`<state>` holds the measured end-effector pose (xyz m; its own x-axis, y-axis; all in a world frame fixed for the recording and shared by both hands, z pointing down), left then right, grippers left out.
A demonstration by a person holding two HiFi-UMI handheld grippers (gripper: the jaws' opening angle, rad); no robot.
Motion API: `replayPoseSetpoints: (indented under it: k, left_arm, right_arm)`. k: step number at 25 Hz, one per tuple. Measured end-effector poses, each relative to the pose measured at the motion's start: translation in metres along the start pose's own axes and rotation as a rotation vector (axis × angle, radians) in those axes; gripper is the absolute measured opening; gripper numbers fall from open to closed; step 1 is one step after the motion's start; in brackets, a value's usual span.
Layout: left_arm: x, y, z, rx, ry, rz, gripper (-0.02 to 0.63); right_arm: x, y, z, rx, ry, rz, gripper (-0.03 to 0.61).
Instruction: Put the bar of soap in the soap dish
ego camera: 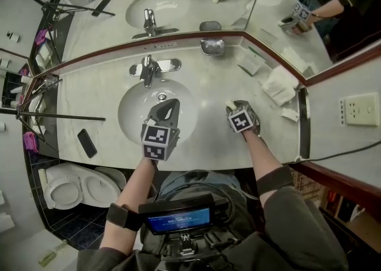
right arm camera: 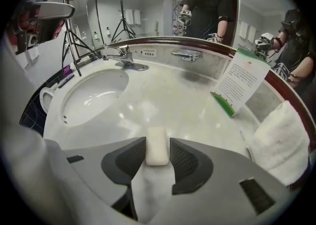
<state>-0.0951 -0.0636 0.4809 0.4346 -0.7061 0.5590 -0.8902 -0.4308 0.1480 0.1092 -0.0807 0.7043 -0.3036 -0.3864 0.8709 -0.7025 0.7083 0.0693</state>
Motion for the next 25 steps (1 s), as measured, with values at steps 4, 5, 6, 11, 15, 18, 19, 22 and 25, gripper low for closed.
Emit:
replayPoseSetpoints:
  k: [4, 5, 6, 11, 15, 18, 19, 22, 25]
  left_arm:
    - [0.000, -0.001, -0.002, -0.007, -0.006, -0.006, 0.002]
    - [0.000, -0.002, -0.003, -0.009, -0.009, -0.008, 0.002]
    - [0.001, -0.002, -0.003, -0.011, -0.012, -0.010, 0.002]
    - [0.002, -0.005, 0.001, -0.022, -0.036, -0.029, 0.002]
    - [0.004, -0.008, 0.006, -0.031, -0.055, -0.037, 0.002]
    - [0.006, -0.012, 0.007, -0.042, -0.063, -0.050, 0.002]
    - [0.007, -0.014, 0.007, -0.045, -0.065, -0.055, 0.002]
    - [0.009, -0.018, 0.006, -0.048, -0.069, -0.067, 0.002]
    - [0.008, -0.020, 0.006, -0.043, -0.070, -0.076, 0.002]
  right_arm:
    - [-0.013, -0.002, 0.016, -0.005, -0.044, -0.011, 0.178]
    - [-0.018, -0.002, 0.022, -0.001, -0.062, -0.010, 0.178]
    - [-0.023, -0.002, 0.028, 0.004, -0.084, -0.009, 0.175]
    - [-0.063, -0.006, 0.063, 0.004, -0.233, 0.008, 0.126]
    - [-0.118, -0.008, 0.099, 0.045, -0.367, 0.002, 0.064]
    - [-0.156, -0.007, 0.116, 0.057, -0.446, -0.014, 0.018]
    - [-0.166, -0.006, 0.120, 0.057, -0.467, -0.019, 0.018]
    - [-0.189, -0.002, 0.126, 0.050, -0.514, -0.033, 0.018]
    - [-0.205, 0.001, 0.126, 0.059, -0.549, -0.039, 0.018]
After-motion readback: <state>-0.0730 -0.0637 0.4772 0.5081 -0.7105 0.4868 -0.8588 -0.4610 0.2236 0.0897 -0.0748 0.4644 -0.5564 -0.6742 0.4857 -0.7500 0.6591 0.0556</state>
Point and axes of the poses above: the fingertips, and each gripper's own axes: x forward along the fingers, y to its left, z out of its top, the point moved 1 cm from there along -x, backward along the fingers, and after that the axes turned 9 degrees about -x, right-handed, at the moved point
